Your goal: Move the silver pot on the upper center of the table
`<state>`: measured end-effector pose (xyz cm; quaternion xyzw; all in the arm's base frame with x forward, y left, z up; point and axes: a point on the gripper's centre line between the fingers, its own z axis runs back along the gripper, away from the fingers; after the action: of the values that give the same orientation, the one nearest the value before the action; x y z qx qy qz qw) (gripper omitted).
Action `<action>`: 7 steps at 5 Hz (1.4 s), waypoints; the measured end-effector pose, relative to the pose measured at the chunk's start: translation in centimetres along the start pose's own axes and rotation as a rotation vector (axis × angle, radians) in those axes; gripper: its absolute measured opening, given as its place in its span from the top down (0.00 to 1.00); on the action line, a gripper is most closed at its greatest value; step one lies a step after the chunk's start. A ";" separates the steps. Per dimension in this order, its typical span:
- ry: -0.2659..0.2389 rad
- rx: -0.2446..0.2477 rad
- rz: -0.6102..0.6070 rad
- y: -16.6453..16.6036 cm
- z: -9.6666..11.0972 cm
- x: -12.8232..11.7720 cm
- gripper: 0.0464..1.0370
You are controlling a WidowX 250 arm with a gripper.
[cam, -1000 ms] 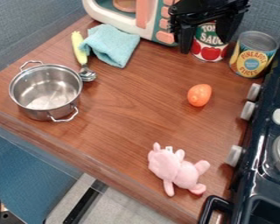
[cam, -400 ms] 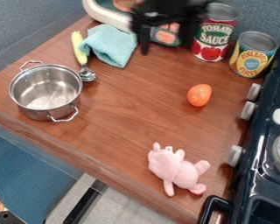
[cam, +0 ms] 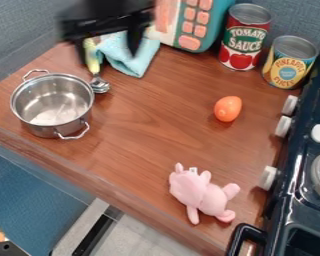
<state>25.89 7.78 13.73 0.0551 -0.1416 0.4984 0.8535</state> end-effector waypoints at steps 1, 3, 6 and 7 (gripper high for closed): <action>0.000 0.063 -0.046 3.2 -1.8 0.5 0.04; 0.045 0.172 -0.007 8.4 -5.0 1.9 0.04; 0.098 0.176 -0.004 9.3 -7.8 1.0 0.07; 0.089 0.166 -0.029 8.5 -8.1 0.7 0.23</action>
<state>20.39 14.46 5.81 0.1055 -0.0609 0.4980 0.8586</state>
